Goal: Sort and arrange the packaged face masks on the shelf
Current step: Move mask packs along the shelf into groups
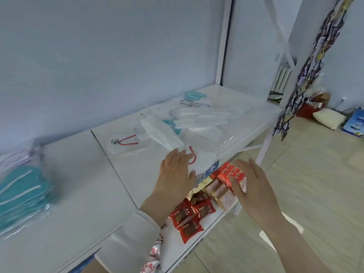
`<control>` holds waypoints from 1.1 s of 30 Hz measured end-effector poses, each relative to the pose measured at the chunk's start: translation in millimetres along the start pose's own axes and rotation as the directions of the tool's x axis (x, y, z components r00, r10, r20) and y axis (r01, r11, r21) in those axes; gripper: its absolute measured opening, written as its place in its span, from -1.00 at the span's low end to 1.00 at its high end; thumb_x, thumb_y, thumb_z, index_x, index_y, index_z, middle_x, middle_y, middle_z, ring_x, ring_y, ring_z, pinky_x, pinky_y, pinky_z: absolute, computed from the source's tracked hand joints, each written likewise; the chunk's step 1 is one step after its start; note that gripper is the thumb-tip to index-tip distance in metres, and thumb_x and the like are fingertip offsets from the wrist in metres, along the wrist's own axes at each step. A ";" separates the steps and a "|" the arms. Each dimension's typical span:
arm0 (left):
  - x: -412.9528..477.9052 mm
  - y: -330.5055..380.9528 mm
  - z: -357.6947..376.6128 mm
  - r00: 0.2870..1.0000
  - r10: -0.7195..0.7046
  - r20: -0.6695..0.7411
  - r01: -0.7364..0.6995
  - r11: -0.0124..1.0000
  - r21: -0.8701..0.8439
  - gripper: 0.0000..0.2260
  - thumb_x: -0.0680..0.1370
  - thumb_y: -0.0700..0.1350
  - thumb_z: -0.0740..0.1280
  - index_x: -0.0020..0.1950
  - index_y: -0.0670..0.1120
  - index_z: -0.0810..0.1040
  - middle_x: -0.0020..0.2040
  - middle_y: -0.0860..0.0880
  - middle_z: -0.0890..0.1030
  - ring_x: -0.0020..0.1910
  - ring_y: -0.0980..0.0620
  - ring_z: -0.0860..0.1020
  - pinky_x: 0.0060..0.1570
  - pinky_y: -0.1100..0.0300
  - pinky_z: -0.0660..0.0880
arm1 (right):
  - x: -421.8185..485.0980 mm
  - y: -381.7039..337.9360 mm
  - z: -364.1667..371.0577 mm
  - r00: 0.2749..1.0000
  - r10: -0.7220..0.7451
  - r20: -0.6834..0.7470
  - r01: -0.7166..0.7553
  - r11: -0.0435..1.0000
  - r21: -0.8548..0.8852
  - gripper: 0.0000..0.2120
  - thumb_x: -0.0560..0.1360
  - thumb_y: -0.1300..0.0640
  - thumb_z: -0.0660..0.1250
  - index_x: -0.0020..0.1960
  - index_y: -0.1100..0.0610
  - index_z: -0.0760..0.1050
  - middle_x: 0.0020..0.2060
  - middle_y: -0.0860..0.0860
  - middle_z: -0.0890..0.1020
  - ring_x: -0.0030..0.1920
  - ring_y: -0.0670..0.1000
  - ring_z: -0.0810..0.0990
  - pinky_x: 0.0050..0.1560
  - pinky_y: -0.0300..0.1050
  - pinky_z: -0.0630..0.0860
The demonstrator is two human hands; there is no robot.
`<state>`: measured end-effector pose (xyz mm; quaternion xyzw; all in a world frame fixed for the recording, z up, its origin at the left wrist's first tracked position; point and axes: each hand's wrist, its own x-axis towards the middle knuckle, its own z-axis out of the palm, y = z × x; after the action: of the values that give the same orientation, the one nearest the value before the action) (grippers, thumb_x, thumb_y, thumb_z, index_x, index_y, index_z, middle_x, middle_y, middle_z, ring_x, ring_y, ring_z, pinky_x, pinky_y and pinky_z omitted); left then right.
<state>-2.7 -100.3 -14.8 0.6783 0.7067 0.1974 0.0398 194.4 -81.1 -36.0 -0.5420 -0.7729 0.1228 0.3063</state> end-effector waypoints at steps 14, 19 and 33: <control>127.3 -36.5 29.8 0.685 -0.723 -0.090 0.690 0.683 -0.241 -0.25 0.51 0.08 0.35 0.54 -0.08 0.00 0.53 -0.16 -0.11 0.50 -0.19 -0.05 0.45 -0.01 -0.01 | 231.1 41.9 20.2 0.898 -0.067 0.434 0.101 0.993 -0.055 -0.07 0.39 -0.23 0.34 0.53 0.05 -0.10 0.53 0.04 0.00 0.52 0.05 -0.20 0.48 0.04 -0.01; 133.7 -41.8 24.9 0.584 -0.800 -0.136 0.726 0.589 -0.355 -0.17 0.38 -0.01 0.50 0.51 -0.03 0.11 0.49 -0.12 0.00 0.45 -0.17 0.01 0.42 -0.02 0.09 | 306.3 56.6 41.4 0.709 -0.133 0.693 0.310 0.941 -0.137 0.14 0.23 -0.32 0.44 0.53 0.00 -0.18 0.53 0.07 -0.17 0.50 0.10 -0.32 0.48 0.05 -0.09; 145.6 -9.6 -1.2 0.129 -0.969 -0.210 0.342 0.243 -0.908 -0.25 0.46 -0.31 0.41 0.53 -0.04 0.09 0.36 -0.09 0.37 0.25 -0.12 0.44 0.21 -0.05 0.44 | 359.9 73.9 37.3 0.603 -0.695 0.392 0.764 0.644 -0.034 -0.63 0.63 -0.03 -0.02 0.32 0.01 0.40 -0.08 0.09 0.63 -0.22 0.14 0.51 -0.27 -0.10 0.36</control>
<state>-23.3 41.3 13.8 -0.0048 0.7488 0.6597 0.0638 147.3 281.0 18.7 -0.1744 -0.9755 0.0014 0.1341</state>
